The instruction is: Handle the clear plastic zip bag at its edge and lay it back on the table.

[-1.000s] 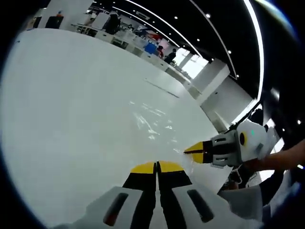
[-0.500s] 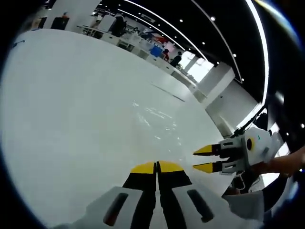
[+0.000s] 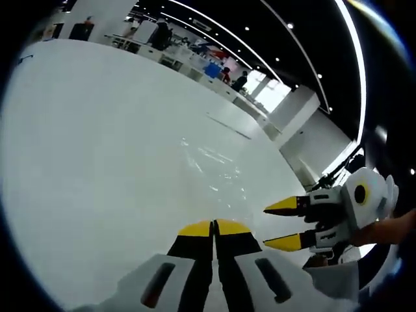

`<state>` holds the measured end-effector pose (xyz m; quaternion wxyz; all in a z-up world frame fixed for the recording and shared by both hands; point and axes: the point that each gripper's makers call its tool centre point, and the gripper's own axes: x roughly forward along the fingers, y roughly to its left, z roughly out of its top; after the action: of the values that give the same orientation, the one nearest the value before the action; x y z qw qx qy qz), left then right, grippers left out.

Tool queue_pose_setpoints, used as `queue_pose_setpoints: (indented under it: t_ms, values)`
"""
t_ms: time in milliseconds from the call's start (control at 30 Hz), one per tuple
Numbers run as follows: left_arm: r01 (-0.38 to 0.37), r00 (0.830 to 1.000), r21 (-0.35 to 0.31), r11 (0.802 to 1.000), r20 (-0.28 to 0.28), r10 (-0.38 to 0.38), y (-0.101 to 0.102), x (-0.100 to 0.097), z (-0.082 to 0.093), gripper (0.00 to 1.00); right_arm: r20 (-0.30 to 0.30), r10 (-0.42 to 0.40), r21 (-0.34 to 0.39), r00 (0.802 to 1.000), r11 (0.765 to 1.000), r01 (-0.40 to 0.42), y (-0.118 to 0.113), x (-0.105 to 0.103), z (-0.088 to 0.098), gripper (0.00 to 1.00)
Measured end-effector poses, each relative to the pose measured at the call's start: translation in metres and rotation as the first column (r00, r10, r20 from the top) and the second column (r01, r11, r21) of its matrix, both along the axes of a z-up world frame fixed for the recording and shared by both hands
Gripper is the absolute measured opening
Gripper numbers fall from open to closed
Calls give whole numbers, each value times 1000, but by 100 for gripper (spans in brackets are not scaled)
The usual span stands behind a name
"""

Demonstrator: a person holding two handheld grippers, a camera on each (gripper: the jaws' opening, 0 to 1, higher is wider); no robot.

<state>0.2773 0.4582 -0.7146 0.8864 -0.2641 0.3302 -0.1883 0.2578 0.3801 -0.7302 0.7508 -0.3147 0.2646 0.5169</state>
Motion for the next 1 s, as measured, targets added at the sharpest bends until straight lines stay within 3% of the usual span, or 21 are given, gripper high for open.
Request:
queue_pose_setpoints:
  t_ms: [200,400,667,833,1000]
  values:
    - [8,1000,-5,1000,3,-8,0,0,3,0,-15,-3,7,1000,1000,4,14,-12,-1,29]
    - [10,1000,-4,1000,6,-10,1,-2,4,0,-27,-31,15,999,999,32,23,-11,-3,30]
    - [8,1000,-17,1000,14,-7,-2,-4,10,0,-29,-40,-17,999,999,39,31,-18,-20,28]
    - [6,1000,-21,1000,18,-6,-2,-4,12,0,-24,-51,-33,998,998,50,31,-18,-21,22]
    - [4,1000,-21,1000,15,-4,-2,-6,11,0,-7,-49,-38,999,998,49,30,-16,-20,9]
